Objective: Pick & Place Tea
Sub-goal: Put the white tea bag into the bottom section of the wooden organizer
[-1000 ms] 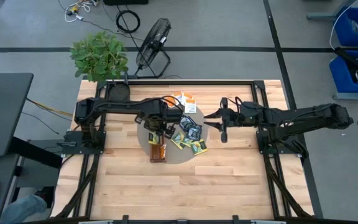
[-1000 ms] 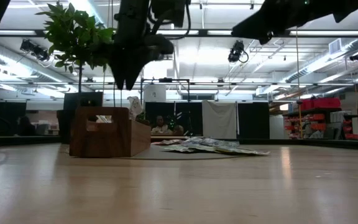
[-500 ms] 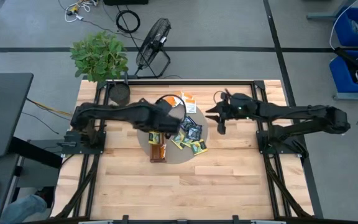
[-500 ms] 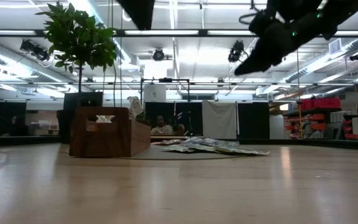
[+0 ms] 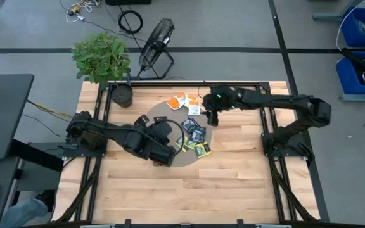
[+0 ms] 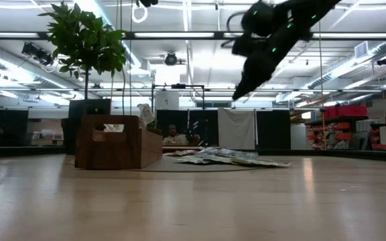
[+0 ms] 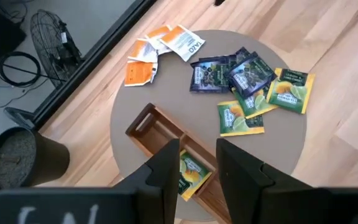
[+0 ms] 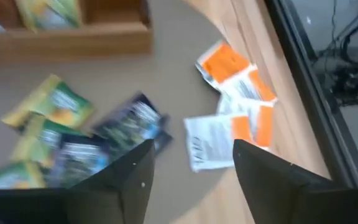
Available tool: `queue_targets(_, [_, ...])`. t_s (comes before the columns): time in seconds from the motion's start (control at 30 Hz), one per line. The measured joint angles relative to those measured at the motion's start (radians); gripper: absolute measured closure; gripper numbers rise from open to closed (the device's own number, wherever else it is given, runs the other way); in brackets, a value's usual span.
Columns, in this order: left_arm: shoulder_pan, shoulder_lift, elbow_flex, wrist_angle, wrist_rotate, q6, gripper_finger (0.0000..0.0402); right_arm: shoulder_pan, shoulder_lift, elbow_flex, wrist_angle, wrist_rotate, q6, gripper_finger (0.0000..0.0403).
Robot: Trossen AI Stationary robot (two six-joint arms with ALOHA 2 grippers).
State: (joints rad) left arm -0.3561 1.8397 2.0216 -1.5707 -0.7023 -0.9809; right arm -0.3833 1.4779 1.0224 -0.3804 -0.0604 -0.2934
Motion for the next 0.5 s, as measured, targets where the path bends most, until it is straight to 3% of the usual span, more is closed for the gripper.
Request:
queue_targets(0.2, [-0.027, 0.0, 0.0, 0.0, -0.001, -0.002, 0.0291, -0.057, 0.177, 0.065, -0.085, 0.0, -0.214, 0.017])
queue_targets(0.5, [-0.035, 0.0, 0.0, 0.0, -0.001, 0.008, 0.0291, -0.086, 0.374, 0.196, -0.115, -0.003, -0.242, 0.0173])
